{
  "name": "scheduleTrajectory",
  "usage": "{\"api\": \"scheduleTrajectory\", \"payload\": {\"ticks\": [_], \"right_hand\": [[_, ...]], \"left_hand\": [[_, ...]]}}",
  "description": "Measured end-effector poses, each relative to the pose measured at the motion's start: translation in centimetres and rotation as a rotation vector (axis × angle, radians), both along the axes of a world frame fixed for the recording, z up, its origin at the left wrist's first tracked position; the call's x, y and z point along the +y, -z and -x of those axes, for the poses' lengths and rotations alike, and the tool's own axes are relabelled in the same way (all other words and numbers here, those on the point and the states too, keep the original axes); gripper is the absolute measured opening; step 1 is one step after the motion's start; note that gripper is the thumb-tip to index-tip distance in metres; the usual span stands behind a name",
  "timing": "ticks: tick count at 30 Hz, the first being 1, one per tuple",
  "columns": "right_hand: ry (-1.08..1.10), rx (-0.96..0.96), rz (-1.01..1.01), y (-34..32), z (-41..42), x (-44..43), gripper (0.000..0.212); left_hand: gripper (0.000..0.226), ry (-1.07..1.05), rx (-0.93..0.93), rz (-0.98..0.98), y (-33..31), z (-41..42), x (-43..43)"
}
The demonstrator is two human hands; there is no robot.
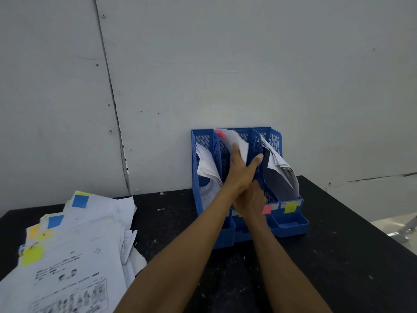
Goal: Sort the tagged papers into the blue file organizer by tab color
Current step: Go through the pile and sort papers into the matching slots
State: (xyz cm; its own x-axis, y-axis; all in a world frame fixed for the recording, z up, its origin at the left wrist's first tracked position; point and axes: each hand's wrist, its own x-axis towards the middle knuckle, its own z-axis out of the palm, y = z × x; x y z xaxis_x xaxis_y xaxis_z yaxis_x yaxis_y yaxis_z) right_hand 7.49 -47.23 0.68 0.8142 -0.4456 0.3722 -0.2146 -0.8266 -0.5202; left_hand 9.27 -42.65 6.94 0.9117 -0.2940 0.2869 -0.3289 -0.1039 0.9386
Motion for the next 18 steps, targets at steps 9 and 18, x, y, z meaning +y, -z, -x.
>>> {"api": "scheduleTrajectory", "payload": {"ticks": [9, 18], "right_hand": [[-0.001, -0.048, -0.043, 0.0, 0.7, -1.0, 0.079], [-0.005, -0.351, -0.139, -3.9, 1.8, 2.1, 0.067]], "left_hand": [[0.076, -0.083, 0.056, -0.206, 1.1, 0.3, 0.3], [0.095, -0.183, -0.049, 0.079, -0.3, 1.5, 3.7]]}}
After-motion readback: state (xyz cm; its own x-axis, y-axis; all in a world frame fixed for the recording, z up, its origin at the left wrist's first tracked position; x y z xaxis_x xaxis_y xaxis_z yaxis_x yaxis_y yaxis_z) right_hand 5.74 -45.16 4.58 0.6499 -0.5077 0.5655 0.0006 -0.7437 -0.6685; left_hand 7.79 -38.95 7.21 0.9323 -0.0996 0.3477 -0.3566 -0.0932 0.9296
